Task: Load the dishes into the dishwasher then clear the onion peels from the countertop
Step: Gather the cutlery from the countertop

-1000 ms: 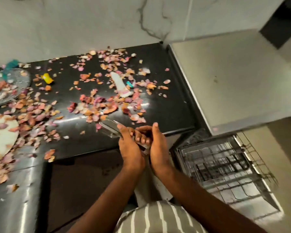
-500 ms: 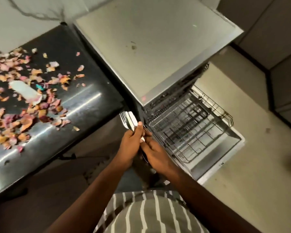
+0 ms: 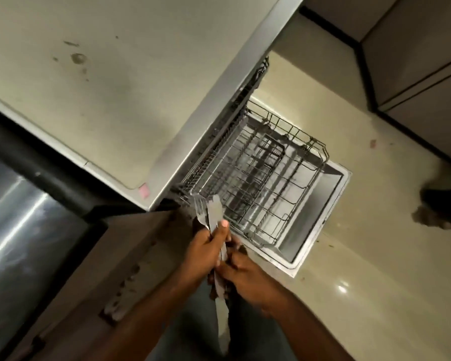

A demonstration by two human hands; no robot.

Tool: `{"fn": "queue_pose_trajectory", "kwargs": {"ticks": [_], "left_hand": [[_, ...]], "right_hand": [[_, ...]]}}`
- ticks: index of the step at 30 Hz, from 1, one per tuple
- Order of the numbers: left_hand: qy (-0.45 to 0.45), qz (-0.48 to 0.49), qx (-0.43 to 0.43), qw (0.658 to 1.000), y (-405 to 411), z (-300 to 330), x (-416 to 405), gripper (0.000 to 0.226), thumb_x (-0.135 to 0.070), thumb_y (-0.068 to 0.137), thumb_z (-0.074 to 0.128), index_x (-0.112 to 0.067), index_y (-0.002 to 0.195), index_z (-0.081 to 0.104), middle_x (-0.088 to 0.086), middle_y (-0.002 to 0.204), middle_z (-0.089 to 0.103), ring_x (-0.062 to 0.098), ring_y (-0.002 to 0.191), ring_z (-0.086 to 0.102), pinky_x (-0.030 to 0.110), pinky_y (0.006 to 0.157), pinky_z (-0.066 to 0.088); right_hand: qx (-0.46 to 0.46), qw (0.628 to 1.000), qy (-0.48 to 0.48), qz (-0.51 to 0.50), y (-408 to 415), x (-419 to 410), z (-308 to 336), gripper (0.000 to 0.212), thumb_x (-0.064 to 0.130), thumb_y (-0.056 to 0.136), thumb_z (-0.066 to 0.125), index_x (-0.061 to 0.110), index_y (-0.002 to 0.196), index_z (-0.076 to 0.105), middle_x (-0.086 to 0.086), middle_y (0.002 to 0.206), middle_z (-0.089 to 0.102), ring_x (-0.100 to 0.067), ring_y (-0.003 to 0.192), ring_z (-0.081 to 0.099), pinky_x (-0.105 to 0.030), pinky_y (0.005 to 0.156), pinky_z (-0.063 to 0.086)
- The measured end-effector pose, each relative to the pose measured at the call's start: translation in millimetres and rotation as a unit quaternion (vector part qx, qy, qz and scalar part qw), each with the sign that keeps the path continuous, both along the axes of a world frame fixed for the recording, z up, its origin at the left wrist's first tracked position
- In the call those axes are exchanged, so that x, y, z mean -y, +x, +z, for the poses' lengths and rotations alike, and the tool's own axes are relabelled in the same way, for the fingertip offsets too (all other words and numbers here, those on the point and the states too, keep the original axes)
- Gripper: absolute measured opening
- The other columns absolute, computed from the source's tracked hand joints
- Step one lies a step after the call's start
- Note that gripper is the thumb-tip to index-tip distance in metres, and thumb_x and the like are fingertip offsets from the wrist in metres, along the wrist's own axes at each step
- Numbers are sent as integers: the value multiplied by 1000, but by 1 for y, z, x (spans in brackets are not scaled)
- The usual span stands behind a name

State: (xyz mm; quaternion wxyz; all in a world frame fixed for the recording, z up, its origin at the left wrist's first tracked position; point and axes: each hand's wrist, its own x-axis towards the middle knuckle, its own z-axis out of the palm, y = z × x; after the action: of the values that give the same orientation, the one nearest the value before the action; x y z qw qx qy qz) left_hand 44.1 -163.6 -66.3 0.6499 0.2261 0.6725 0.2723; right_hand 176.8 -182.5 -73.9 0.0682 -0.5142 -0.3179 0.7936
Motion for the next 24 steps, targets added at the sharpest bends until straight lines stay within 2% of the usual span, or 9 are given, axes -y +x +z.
{"fn": "queue_pose_trajectory", "kwargs": {"ticks": [5, 7, 9, 12, 13, 15, 18, 21, 24], "left_hand": [[-17, -42, -32, 998, 5, -88, -25, 51, -75, 92, 55, -28, 82, 72, 1, 87, 78, 21, 81, 75, 46, 88, 59], [-10, -59, -39, 997, 8, -121, -37, 34, -59, 100, 56, -30, 91, 71, -3, 90, 78, 16, 86, 74, 46, 91, 58], [-7, -82, -54, 995, 11, -147, -50, 21, -45, 105, 54, -30, 102, 68, -8, 95, 77, 9, 95, 72, 35, 92, 57], [-12, -117, -89, 989, 12, -179, -64, 15, -40, 106, 53, -34, 117, 60, -17, 104, 68, 4, 101, 67, 8, 76, 48], [-19, -119, -96, 988, 11, -186, -68, 17, -40, 106, 52, -33, 120, 60, -16, 106, 67, 2, 100, 65, 4, 72, 46], [-15, -131, -118, 984, 6, -201, -72, 25, -44, 106, 50, -31, 123, 64, -13, 112, 70, 2, 102, 65, 9, 78, 48], [-8, -161, -133, 978, 3, -218, -71, 30, -48, 105, 48, -34, 120, 69, -17, 110, 72, -4, 103, 65, 17, 87, 51], [14, -200, -159, 967, 4, -225, -66, 26, -47, 105, 49, -35, 116, 70, -20, 104, 71, -12, 99, 63, 5, 78, 46], [48, -231, -174, 956, 9, -229, -66, 24, -43, 105, 52, -32, 114, 70, -17, 99, 71, -5, 94, 65, 11, 76, 50]], "right_hand": [[8, 998, 34, -44, -8, -18, -77, 37, 25, 96, 60, 15, 132, 56, -9, 87, 73, -28, 76, 70, -43, 70, 55], [34, 993, 47, -103, -12, -26, -112, 35, 17, 94, 62, 16, 129, 58, -2, 82, 71, -17, 70, 68, -34, 62, 53], [59, 982, 15, -179, -16, -35, -143, 29, 5, 98, 63, 18, 124, 62, -5, 86, 70, -16, 72, 66, -29, 62, 52], [106, 966, -30, -232, -12, -55, -200, 9, 9, 101, 63, 9, 110, 62, -26, 95, 66, -30, 83, 62, -42, 69, 51], [117, 966, -33, -227, -8, -63, -217, 14, 13, 104, 61, 2, 112, 58, -34, 99, 65, -33, 85, 63, -47, 72, 53], [132, 962, -24, -237, -3, -82, -243, 23, 20, 106, 58, 0, 117, 55, -30, 99, 67, -35, 85, 66, -51, 78, 55], [149, 955, -32, -255, 7, -113, -278, 11, 21, 109, 51, 14, 114, 57, -6, 90, 70, -14, 72, 70, -31, 65, 58], [156, 952, -61, -258, 15, -144, -313, 9, 16, 110, 46, 19, 109, 54, -7, 97, 69, -19, 79, 70, -25, 52, 53], [175, 949, -81, -248, 16, -171, -337, 12, 6, 109, 42, 13, 106, 52, -9, 92, 64, -21, 75, 67, -26, 49, 53]]}}
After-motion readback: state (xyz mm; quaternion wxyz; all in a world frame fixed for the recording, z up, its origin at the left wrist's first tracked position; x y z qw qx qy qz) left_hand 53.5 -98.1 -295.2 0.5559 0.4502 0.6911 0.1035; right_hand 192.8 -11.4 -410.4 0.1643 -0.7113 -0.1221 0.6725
